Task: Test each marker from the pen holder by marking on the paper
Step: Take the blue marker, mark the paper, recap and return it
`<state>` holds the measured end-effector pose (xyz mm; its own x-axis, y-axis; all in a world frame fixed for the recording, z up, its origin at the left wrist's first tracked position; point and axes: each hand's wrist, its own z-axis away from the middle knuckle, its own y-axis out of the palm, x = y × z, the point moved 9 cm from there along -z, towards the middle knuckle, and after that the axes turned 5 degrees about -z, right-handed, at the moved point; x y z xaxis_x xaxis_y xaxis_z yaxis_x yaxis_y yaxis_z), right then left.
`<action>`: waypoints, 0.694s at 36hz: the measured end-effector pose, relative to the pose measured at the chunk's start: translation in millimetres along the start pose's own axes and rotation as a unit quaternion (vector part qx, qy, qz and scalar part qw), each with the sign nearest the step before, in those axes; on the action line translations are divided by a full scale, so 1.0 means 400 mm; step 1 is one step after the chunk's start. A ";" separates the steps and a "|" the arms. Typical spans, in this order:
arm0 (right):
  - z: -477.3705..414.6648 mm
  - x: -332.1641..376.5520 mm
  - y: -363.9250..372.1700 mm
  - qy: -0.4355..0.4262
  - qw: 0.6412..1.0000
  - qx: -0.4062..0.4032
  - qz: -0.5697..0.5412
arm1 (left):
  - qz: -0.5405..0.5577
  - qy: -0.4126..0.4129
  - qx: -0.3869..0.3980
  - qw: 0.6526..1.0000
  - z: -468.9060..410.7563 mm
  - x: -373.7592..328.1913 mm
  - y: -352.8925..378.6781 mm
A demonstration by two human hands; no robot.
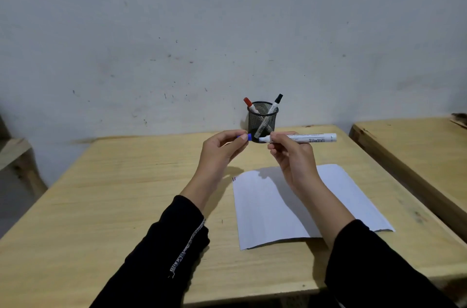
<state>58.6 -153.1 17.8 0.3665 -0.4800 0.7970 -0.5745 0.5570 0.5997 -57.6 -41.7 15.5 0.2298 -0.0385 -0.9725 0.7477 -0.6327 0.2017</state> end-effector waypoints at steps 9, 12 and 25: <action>0.009 0.002 0.012 0.001 1.000 0.026 -0.003 | 0.040 -0.023 0.025 0.999 0.022 0.007 0.037; 0.011 0.000 0.019 0.008 0.999 0.041 0.001 | 0.030 -0.024 0.039 0.998 0.031 0.003 0.051; 0.027 0.016 0.038 -0.009 0.995 0.098 -0.025 | -0.049 0.019 0.060 0.997 0.037 -0.039 0.069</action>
<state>44.3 -155.1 31.0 0.3867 -0.5164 0.7641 -0.6882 0.3899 0.6118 -49.9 -69.9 34.6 0.1843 0.0557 -0.9813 0.6876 -0.7207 0.0882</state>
